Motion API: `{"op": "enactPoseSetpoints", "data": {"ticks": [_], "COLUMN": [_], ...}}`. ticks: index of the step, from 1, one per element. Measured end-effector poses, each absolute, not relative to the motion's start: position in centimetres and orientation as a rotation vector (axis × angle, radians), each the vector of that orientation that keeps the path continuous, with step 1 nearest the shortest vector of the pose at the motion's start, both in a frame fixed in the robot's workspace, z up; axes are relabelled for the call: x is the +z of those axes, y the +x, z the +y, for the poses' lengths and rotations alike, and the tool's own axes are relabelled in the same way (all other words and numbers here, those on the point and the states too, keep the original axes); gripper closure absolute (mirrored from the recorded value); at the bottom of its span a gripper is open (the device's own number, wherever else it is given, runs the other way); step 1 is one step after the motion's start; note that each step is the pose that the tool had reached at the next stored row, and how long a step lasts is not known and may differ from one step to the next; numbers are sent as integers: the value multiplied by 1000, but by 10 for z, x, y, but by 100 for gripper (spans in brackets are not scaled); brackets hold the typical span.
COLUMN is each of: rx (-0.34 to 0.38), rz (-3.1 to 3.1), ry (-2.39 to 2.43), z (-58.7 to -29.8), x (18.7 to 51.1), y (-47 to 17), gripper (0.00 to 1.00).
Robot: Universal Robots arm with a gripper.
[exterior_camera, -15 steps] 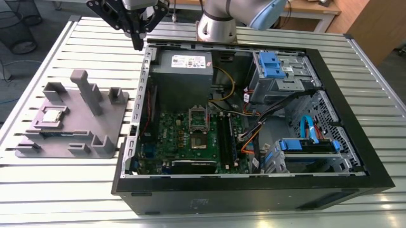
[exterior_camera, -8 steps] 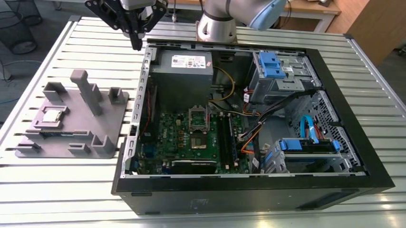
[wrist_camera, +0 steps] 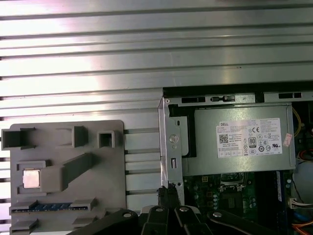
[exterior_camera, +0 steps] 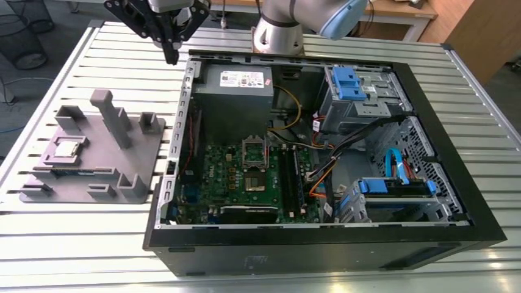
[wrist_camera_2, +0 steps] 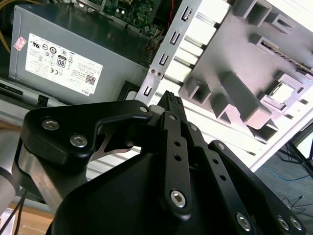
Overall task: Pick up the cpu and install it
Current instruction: 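Reach for the cpu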
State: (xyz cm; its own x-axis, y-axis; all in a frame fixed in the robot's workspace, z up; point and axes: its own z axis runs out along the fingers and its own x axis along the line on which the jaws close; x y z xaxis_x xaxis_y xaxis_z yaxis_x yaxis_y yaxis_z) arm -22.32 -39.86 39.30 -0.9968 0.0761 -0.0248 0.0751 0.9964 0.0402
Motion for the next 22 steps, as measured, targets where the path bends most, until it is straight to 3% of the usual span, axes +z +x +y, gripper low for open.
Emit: {"op": "enactPoseSetpoints", "data": {"ticks": [22], "rx": [61], "rz": [3112], "ry": [118], "z": [-399], "x": [393], "y": [-233], "gripper": [89]}}
